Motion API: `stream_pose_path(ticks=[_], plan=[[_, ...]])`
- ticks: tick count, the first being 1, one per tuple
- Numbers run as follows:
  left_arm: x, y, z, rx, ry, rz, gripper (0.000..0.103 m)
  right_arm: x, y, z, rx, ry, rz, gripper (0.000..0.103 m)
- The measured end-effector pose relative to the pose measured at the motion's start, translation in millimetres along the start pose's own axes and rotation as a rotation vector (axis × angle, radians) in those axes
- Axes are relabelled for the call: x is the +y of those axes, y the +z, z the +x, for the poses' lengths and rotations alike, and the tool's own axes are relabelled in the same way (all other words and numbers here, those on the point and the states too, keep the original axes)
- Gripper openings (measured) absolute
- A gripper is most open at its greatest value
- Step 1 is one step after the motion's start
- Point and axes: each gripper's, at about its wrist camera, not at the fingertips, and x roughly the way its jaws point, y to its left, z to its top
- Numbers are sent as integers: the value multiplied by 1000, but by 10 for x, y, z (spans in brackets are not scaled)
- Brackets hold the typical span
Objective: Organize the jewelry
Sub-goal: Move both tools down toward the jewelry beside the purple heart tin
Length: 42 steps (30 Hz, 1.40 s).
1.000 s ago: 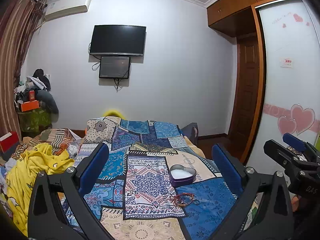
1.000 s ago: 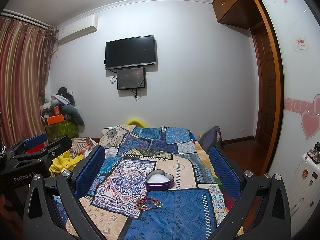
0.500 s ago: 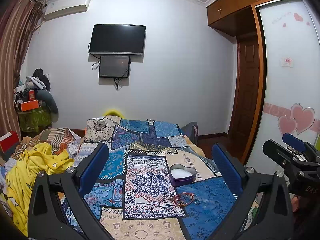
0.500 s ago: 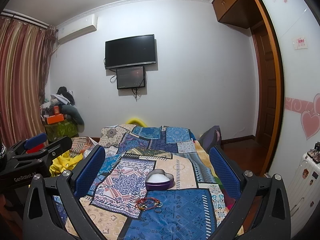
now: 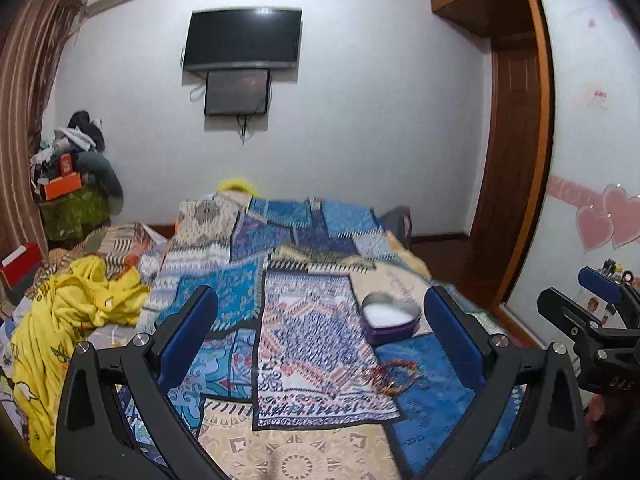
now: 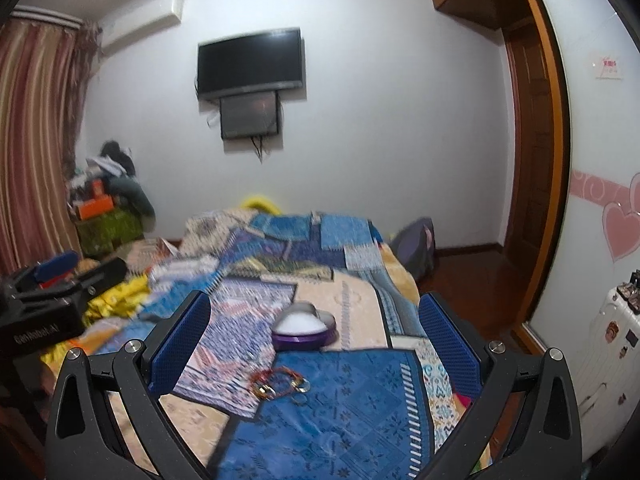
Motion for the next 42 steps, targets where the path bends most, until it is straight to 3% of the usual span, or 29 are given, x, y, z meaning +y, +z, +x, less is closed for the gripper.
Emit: stream_pose_path(ticks=[4, 8, 14, 16, 21, 25, 33, 42], plan=[[73, -134, 305, 77, 24, 12, 103, -76, -155, 270, 90, -13, -1, 103], [118, -290, 609, 174, 39, 24, 92, -154, -290, 485, 175, -10, 10, 102], [143, -516, 974, 316, -1, 33, 75, -236, -512, 737, 302, 42, 15, 82], [115, -576, 1058, 353, -30, 47, 72, -249, -589, 837, 345, 67, 21, 72], [-11, -710, 1222, 424, -89, 99, 65, -238, -760, 1016, 441, 144, 35, 57], [-76, -803, 1371, 508, -181, 94, 62, -212, -822, 1054, 473, 190, 26, 50], [-179, -844, 1606, 591, -272, 120, 41, -126, -858, 1162, 499, 233, -3, 41], [-349, -933, 1765, 639, -314, 197, 40, -72, -883, 1239, 510, 237, -33, 34]])
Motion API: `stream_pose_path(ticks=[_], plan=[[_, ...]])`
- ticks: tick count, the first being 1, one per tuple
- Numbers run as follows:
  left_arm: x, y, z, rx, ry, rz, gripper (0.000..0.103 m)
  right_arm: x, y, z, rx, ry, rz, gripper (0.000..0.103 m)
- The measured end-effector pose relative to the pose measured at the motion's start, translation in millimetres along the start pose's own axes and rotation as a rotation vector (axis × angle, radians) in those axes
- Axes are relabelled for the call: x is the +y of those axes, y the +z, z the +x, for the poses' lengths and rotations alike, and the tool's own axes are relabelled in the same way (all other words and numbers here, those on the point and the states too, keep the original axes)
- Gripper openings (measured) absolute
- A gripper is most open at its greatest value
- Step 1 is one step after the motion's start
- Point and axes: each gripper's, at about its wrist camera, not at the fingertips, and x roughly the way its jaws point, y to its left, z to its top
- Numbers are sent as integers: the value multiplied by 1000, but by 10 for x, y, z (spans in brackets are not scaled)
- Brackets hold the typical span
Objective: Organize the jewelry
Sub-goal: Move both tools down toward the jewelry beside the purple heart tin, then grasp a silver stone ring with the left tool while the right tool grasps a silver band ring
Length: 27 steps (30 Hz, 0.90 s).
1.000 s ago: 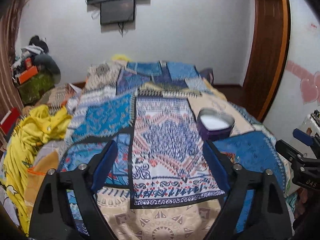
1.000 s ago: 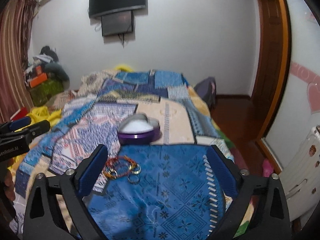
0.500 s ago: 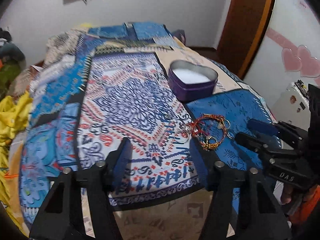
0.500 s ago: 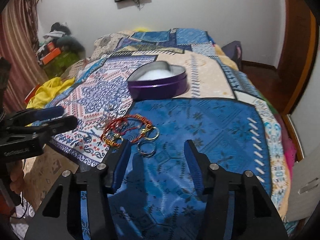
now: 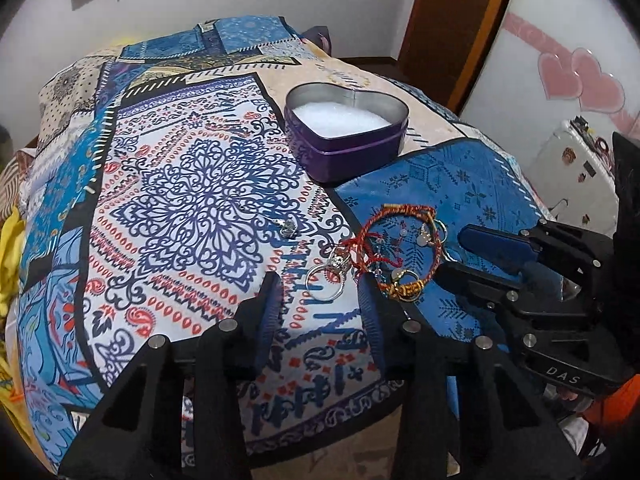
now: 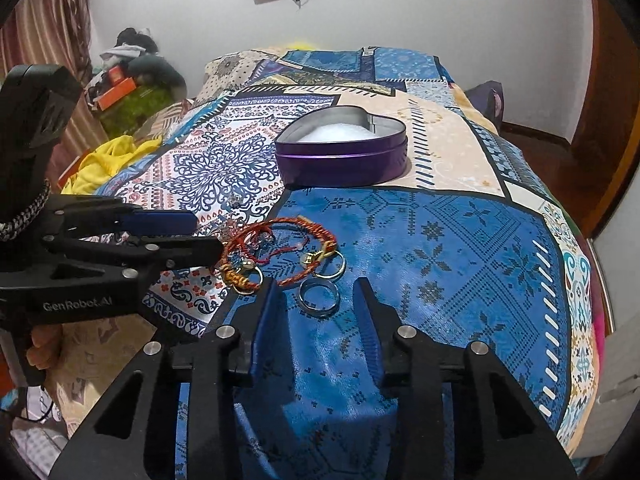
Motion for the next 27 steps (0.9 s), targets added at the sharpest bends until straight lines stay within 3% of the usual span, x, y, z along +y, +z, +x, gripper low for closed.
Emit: stream_pose_path(ticks=[7, 14, 27], plan=[[32, 53, 79, 1, -13, -2, 36, 4, 8, 45, 4, 2, -2, 20], [3, 55, 114, -10, 13, 30, 22, -22, 19, 41, 5, 21, 20, 20], [5, 47, -83, -46, 13, 14, 18, -106, 110, -152, -38, -1, 42, 20]])
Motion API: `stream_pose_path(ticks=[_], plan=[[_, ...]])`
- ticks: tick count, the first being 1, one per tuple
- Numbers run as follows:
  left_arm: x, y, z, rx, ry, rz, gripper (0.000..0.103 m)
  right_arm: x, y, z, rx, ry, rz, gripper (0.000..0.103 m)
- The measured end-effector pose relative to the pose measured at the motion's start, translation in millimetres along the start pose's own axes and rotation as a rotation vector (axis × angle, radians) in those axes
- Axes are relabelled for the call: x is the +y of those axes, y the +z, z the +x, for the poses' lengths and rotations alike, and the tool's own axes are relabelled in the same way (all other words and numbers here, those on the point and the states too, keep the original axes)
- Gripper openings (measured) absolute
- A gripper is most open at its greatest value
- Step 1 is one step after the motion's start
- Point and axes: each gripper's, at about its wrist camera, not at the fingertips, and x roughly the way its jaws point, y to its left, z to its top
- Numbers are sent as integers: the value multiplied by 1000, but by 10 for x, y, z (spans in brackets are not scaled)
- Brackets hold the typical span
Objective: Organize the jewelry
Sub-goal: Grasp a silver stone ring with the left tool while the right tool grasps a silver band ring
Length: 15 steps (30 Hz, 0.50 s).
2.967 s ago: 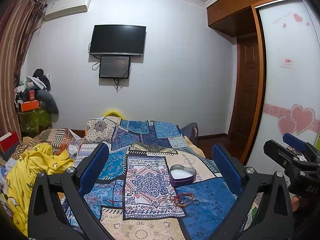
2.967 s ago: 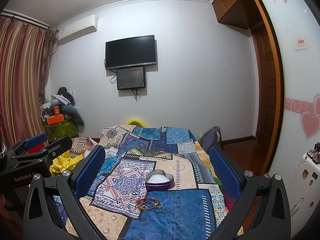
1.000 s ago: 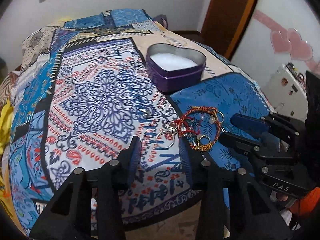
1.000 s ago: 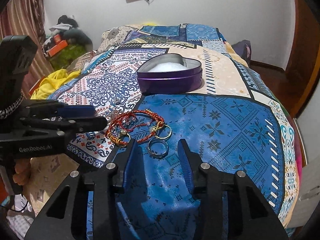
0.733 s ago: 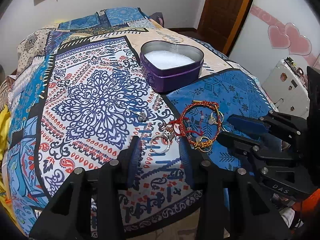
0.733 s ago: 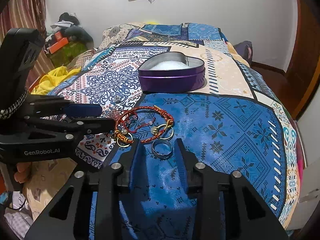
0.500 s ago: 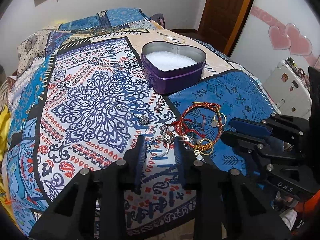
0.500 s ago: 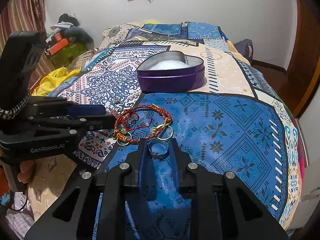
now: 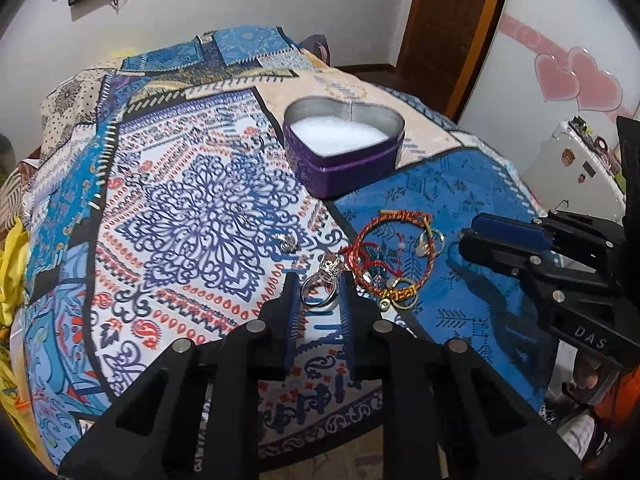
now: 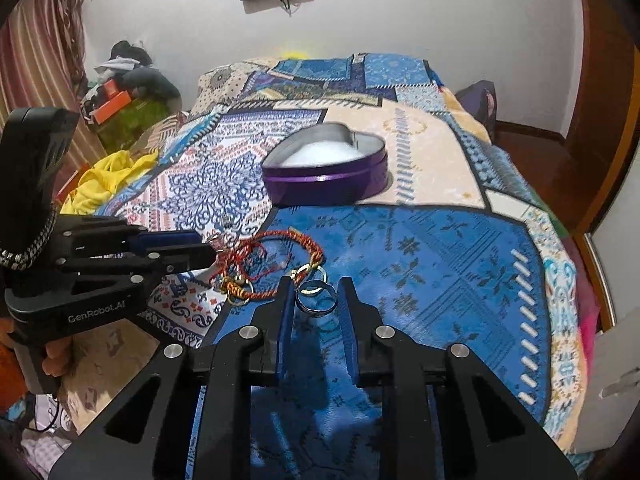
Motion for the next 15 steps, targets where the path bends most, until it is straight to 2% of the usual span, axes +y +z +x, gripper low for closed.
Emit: stream_pose_path(ticks=[15], plan=[[-33, 329, -420, -148, 6, -17, 18, 30, 429, -219, -138, -24, -25, 20]])
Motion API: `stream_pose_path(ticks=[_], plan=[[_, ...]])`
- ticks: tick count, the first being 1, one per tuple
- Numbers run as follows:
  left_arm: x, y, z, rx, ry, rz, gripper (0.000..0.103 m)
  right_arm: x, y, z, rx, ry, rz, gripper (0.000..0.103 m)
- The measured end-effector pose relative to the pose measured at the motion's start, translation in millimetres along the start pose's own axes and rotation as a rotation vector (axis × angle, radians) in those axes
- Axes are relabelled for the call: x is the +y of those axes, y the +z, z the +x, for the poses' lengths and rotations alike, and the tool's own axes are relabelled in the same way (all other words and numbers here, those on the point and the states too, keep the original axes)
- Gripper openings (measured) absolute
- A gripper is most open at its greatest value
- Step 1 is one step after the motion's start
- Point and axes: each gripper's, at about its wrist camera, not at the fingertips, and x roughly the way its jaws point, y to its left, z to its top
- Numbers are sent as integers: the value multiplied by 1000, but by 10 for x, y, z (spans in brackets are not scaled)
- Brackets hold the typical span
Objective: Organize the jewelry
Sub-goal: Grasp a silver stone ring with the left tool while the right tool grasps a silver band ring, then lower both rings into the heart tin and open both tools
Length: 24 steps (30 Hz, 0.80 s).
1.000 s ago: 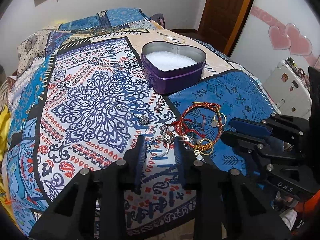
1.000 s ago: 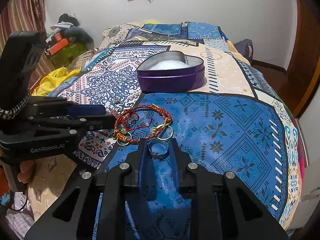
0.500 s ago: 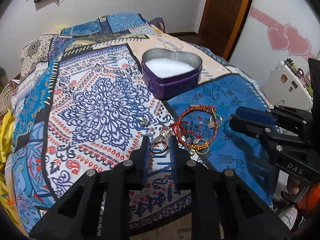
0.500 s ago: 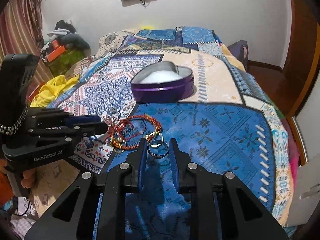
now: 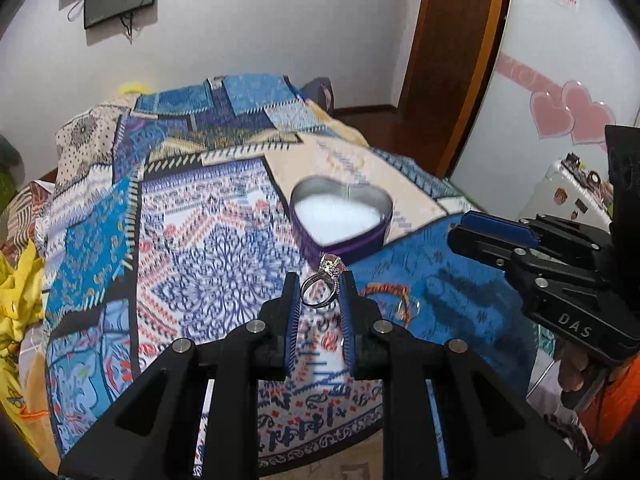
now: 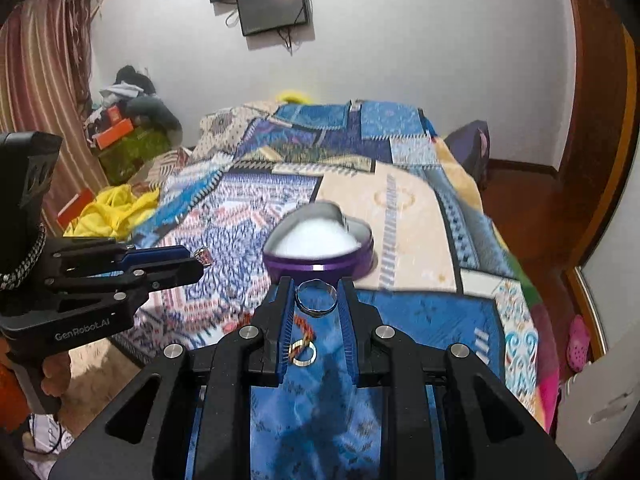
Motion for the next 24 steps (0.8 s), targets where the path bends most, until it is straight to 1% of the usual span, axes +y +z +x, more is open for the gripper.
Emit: stream_pose_path(ticks=[7, 11, 14, 19, 24], plan=[[0, 194, -34, -40, -11, -18, 18, -67, 160, 86, -30, -7, 6, 20], [14, 266, -40, -44, -20, -31, 18, -116, 223, 164, -36, -10, 7, 20], [19, 313, -13, -49, -10, -29, 18, -155, 245, 238, -34, -14, 6, 20], [31, 392, 139, -38, -23, -39, 18, -217, 253, 380, -8, -4, 11, 20], [40, 467, 391, -5, -33, -43, 18, -267, 265, 516, 24, 13, 9, 20]])
